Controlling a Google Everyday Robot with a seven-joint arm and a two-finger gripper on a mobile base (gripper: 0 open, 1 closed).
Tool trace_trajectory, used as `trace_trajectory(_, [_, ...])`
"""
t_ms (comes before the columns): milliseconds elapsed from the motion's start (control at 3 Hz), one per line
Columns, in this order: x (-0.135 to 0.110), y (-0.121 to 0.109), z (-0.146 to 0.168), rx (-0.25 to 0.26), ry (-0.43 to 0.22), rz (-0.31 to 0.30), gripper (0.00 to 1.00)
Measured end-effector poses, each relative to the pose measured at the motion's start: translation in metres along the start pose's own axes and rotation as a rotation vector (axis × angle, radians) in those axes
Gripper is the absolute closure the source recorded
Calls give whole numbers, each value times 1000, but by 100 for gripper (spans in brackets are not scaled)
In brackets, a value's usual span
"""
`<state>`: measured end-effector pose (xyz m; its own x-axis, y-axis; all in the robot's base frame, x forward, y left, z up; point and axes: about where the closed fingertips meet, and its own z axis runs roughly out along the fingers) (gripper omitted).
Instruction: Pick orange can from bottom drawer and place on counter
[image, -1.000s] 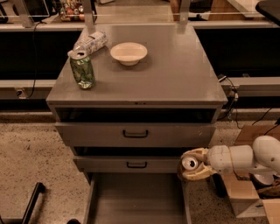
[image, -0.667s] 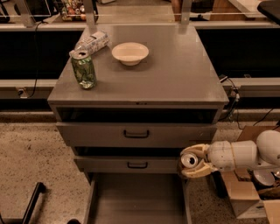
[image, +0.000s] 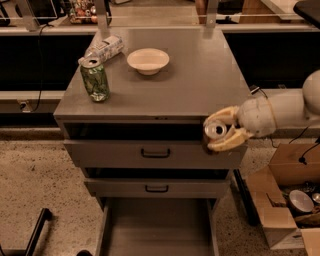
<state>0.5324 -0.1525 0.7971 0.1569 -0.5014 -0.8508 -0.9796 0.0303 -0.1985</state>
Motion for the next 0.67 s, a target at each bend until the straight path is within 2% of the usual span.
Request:
trace_trajectory(333, [-42,-36,-14,-36,5,-39,100])
trace_trajectory(667, [-48,-65,0,-154,3,29,100])
